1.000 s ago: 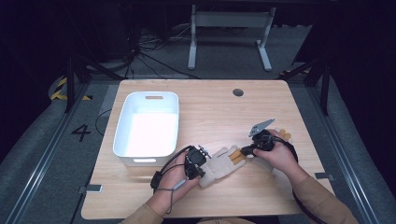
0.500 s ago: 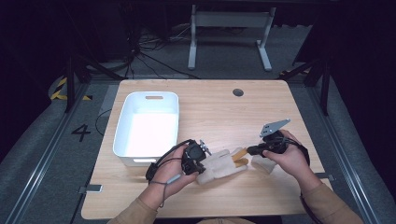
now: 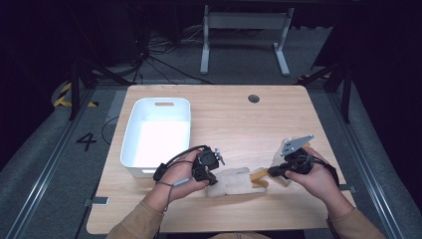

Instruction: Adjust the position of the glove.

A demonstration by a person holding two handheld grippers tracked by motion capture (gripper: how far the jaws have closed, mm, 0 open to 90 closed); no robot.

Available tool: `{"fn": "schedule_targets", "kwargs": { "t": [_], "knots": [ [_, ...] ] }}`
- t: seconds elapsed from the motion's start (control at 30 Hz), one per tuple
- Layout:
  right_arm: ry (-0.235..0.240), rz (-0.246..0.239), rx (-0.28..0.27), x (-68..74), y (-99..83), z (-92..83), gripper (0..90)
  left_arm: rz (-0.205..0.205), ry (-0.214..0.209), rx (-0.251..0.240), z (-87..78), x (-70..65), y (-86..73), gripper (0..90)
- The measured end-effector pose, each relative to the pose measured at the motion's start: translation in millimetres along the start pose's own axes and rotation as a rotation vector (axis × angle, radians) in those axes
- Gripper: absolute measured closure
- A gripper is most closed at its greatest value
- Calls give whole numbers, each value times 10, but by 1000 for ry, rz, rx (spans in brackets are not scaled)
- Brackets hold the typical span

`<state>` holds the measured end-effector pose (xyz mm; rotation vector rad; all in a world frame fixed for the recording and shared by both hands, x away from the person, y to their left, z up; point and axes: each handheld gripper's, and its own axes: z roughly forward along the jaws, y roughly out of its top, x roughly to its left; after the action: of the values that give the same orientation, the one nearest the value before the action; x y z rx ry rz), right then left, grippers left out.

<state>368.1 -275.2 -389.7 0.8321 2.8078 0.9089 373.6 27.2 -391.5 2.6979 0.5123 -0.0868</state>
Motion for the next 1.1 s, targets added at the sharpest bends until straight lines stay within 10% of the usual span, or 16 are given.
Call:
{"fn": "schedule_targets", "kwargs": {
  "t": [0.4,1.1],
  "knots": [
    [-27,24,18,34,-95,-5,755,-4,-34,24,38,70,84,645],
    [-120,59,-66,-178,-222,-280,704,-88,-1,-161,-204,70,111,613]
  ]
}}
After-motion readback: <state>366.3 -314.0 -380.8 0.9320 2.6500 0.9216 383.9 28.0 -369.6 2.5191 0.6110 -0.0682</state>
